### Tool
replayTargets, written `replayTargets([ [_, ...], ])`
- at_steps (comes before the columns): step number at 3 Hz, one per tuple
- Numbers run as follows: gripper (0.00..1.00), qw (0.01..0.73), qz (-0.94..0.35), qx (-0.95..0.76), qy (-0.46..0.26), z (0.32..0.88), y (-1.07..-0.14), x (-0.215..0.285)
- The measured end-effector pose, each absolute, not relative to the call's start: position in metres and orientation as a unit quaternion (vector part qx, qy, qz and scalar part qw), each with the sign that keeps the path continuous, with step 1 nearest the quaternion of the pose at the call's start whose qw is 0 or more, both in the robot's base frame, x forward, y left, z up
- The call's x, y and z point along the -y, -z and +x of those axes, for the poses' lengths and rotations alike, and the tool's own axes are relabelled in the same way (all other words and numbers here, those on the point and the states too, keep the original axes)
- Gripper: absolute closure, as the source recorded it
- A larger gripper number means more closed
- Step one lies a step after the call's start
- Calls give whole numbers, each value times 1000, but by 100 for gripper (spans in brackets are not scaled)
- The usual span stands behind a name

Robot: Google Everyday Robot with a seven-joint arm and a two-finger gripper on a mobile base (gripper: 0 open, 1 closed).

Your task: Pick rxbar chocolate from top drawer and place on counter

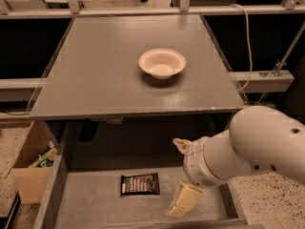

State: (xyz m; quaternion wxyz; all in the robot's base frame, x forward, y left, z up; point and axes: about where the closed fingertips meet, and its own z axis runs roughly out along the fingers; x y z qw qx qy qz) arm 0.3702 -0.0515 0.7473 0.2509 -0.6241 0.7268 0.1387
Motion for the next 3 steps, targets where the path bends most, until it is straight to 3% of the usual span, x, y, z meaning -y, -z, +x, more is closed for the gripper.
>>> replayTargets([
  [3,0,261,-622,-713,-190,394,-698,14],
])
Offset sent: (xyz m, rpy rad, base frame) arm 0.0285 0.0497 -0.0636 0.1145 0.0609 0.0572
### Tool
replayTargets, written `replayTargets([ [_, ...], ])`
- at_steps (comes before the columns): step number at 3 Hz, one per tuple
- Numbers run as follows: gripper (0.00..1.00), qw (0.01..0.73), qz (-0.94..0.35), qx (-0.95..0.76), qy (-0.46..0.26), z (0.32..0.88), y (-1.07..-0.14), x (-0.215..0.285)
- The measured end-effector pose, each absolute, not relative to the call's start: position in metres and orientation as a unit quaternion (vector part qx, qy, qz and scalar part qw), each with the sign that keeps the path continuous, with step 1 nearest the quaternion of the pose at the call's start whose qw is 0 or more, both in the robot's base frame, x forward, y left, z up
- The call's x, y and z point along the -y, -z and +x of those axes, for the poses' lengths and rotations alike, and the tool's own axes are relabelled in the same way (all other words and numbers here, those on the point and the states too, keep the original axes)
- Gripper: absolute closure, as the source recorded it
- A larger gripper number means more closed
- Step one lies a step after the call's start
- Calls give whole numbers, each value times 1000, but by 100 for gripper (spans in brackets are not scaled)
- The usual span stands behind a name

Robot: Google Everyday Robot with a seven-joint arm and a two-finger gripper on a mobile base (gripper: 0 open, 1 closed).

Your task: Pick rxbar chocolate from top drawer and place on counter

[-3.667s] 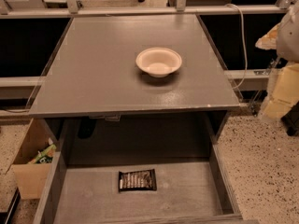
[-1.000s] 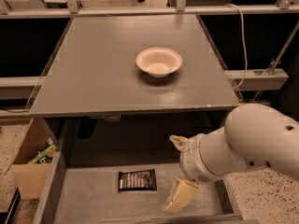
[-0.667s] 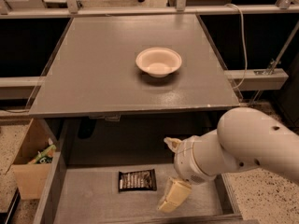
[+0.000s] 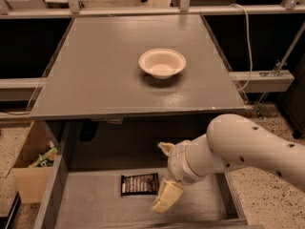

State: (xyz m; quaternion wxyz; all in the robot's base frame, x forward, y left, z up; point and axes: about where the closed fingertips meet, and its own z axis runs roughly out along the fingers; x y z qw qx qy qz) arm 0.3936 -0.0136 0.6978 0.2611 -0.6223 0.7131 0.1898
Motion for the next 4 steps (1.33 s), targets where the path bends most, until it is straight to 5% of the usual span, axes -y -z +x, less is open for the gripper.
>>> replayTargets([
  [4,0,270,-637,-705,-154,409,-634,-32],
])
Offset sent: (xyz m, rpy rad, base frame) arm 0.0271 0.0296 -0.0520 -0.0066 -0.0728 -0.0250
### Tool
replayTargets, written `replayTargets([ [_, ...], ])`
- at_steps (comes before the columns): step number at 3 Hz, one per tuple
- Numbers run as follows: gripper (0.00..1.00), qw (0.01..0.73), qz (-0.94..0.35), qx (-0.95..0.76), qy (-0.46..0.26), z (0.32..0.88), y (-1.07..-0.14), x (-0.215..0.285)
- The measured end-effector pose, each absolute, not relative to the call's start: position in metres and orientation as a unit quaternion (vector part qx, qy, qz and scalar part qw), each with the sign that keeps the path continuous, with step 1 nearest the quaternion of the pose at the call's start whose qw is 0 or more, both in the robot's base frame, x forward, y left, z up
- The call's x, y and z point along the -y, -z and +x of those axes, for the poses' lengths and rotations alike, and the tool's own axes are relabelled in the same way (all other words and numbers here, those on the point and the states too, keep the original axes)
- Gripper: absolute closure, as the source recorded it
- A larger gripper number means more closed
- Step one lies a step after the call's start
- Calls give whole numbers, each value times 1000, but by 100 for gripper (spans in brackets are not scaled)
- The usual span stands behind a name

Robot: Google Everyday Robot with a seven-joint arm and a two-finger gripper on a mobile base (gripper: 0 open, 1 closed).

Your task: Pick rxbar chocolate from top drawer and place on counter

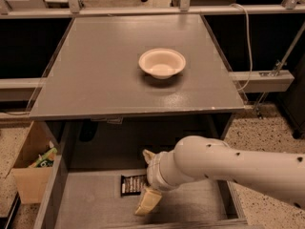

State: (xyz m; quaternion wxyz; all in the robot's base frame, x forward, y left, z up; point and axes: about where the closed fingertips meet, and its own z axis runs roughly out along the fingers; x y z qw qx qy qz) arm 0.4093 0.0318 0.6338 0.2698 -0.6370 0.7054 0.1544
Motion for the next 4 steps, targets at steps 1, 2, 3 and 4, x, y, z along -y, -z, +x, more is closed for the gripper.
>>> replayTargets([
  [1,0,262,-645,-705,-135,412,-614,-42],
  [2,0,257,-646,-708,-124,413,-603,-43],
  [3,0,252,-644,-714,-113,417,-595,-35],
  [4,0,250,-642,-717,-107,420,-589,-30],
])
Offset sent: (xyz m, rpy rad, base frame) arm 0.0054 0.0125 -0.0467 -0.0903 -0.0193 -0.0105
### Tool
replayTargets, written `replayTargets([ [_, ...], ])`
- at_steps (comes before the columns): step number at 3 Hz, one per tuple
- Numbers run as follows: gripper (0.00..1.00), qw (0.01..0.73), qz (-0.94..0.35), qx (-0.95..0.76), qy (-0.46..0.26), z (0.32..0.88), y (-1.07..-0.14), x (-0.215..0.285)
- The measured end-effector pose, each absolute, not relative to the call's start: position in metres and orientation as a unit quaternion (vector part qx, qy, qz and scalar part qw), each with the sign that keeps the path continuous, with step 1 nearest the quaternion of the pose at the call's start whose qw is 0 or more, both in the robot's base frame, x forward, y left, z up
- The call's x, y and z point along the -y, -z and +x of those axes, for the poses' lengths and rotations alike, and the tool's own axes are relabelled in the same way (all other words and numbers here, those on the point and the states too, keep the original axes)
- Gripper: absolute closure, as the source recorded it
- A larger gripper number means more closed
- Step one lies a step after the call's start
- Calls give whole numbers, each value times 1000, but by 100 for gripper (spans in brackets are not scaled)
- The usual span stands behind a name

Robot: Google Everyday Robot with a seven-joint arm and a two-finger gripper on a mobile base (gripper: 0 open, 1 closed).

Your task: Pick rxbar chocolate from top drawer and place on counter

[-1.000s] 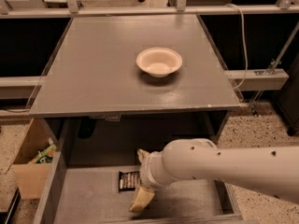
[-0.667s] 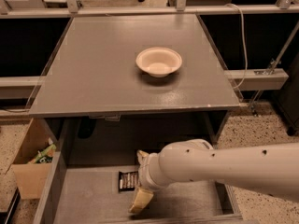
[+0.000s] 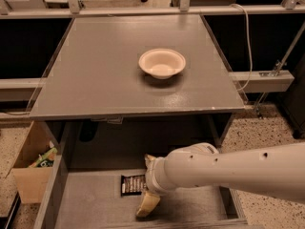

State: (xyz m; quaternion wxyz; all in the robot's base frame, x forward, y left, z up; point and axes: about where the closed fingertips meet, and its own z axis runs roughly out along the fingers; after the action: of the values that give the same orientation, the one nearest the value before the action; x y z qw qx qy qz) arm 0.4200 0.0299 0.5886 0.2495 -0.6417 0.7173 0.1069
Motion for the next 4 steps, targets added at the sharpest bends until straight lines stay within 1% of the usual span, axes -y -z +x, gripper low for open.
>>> replayTargets([
  [1,16,249,-642,-718,-106,420,-588,-30],
  [2,47,249,-642,-718,-106,420,-588,-30],
  [4,94,249,-642,-718,-106,420,-588,-30],
])
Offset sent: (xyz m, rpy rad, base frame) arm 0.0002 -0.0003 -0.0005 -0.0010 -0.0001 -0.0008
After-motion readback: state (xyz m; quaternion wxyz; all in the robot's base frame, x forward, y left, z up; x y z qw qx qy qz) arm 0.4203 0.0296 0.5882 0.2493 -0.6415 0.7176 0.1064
